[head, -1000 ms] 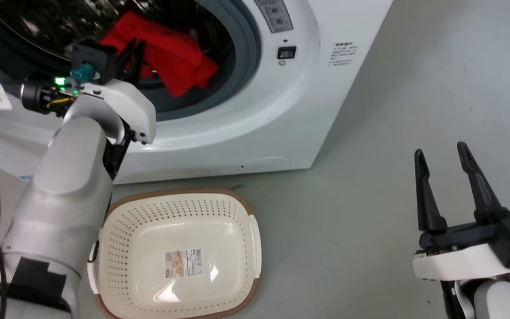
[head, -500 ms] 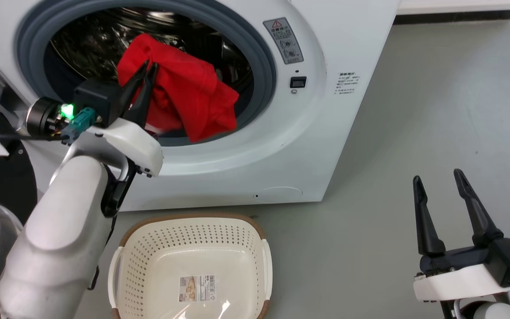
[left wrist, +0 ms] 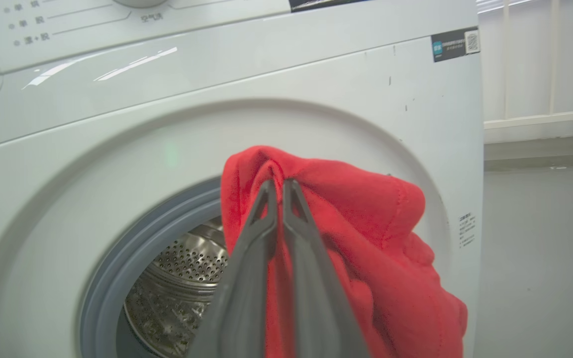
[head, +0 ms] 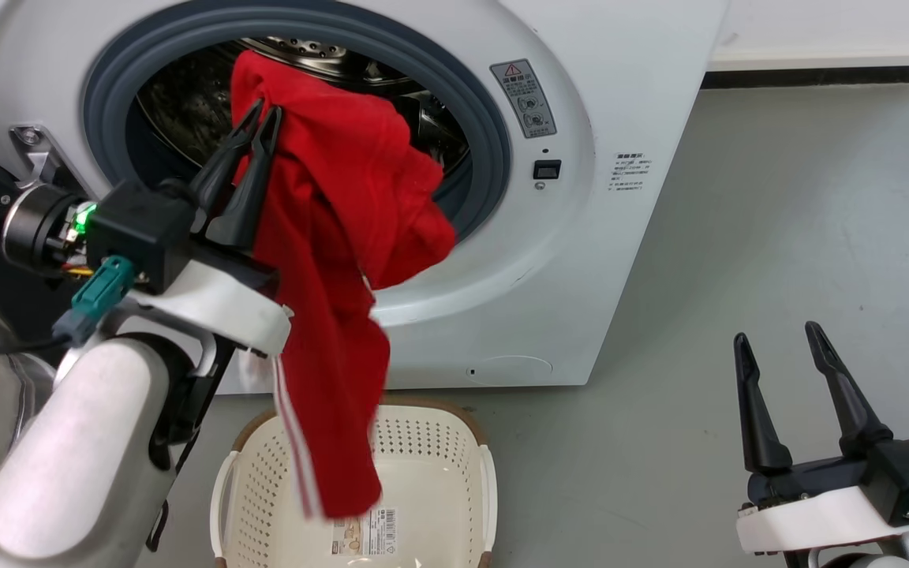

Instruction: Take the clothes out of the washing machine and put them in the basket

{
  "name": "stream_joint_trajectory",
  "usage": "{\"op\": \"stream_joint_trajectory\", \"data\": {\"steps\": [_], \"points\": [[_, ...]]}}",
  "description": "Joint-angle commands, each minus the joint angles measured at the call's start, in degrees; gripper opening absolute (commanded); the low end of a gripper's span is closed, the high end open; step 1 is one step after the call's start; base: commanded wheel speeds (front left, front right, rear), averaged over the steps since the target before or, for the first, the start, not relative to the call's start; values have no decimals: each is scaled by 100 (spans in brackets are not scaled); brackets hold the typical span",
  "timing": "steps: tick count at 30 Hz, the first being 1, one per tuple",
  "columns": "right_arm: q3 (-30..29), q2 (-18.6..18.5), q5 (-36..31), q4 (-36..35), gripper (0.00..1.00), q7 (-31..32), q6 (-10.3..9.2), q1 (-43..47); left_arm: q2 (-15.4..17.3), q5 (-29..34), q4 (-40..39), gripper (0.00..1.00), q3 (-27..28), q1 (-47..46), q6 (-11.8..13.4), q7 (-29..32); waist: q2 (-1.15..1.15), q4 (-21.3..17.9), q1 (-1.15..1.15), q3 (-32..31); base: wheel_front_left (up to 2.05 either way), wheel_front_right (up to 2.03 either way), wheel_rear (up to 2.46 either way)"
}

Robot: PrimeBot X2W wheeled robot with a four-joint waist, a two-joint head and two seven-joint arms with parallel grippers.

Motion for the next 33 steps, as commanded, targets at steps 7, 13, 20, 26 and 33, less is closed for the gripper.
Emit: {"op": "stream_joint_trajectory", "data": {"steps": [7, 13, 20, 26, 33], "points": [[15, 6, 30, -3, 100, -12, -4, 79, 169, 57, -814, 0, 37, 379, 232, 195, 0, 28, 1, -14, 0, 0, 0], [3, 6, 19, -17, 100, -12, -4, 58, 218, 82, -1218, 0, -4, 696, 356, 262, 0, 34, 1, 39, 0, 0, 0], [-22, 6, -1, -51, 100, -12, -4, -41, 148, -60, -1206, 0, -113, 1142, 432, 233, 0, 48, 1, 194, 0, 0, 0], [-33, 6, -41, -82, 100, -12, -4, -180, 43, -158, -853, 0, -288, 1400, 365, 105, 0, 37, 1, 450, 0, 0, 0], [-53, 6, -34, -132, 100, -12, -4, -421, -210, -259, -40, 0, -593, 1513, 196, -68, 0, -40, 1, 921, 0, 0, 0]]}}
